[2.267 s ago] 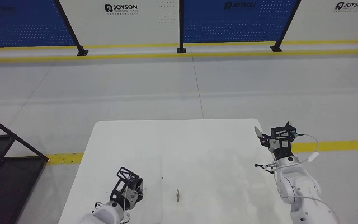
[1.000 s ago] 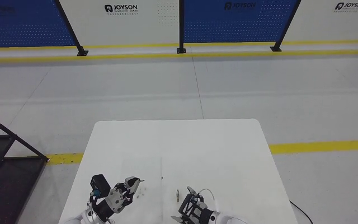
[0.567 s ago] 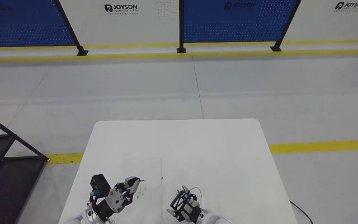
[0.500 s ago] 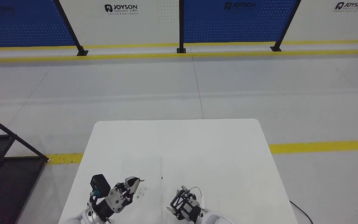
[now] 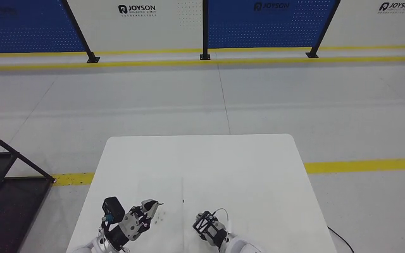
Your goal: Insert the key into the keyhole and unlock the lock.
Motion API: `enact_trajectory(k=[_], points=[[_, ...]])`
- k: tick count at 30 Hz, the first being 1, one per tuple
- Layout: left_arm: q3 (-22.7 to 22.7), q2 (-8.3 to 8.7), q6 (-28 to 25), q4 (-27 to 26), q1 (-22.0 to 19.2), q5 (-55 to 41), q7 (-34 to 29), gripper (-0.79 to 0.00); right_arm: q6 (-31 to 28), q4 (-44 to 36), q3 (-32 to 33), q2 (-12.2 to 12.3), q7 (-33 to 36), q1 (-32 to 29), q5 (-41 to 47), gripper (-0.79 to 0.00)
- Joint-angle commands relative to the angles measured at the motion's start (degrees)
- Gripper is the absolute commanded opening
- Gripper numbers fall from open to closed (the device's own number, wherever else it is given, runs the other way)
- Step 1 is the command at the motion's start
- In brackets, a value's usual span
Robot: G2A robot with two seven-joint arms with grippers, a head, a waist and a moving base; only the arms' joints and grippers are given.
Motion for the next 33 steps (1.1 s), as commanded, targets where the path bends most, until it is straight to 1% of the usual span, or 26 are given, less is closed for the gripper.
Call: enact_trajectory(k=[1, 4, 8, 11, 13, 16, 18, 33], points=[[0.0, 0.0, 0.0, 0.0, 0.0, 0.0, 0.0, -0.785, 0.06, -1.18, 0.79, 0.21, -1.31, -0.42, 0.43, -0.785], [0.14, -0.02, 0.3, 0.0, -0.25, -0.27, -0.13, -0.785, -0.68, -4.17, 3.1, 0.71, -4.7, -1.68, 3.17, -0.785], [0.87, -0.13, -0.07, 0.01, -0.76, -2.52, 1.65, -0.785, -4.8, -8.73, 7.39, 1.55, -10.18, -3.51, 9.66, -0.785], [1.32, -0.22, -0.06, -0.24, -0.67, -3.25, 3.59, -0.785, -9.5, -11.57, 10.16, 2.08, -11.94, -4.44, 15.63, -0.785], [2.11, -0.32, 0.54, -0.61, -0.44, -2.93, 4.36, -0.785, -10.86, -13.39, 11.4, 2.29, -12.8, -5.01, 18.25, -0.785], [3.52, -0.46, -0.05, -0.57, -0.48, -3.93, 5.85, -0.785, -12.76, -15.6, 12.16, 2.49, -14.02, -6.01, 20.9, -0.785], [3.84, -0.48, -0.03, -0.39, -0.64, -4.12, 6.12, -0.785, -13.44, -16.4, 12.44, 2.6, -13.99, -6.33, 21.57, -0.785], [3.93, -0.5, 0.03, -0.44, -0.76, -4.39, 6.08, -0.785, -13.41, -16.46, 12.39, 2.58, -14.03, -6.3, 21.81, -0.785]])
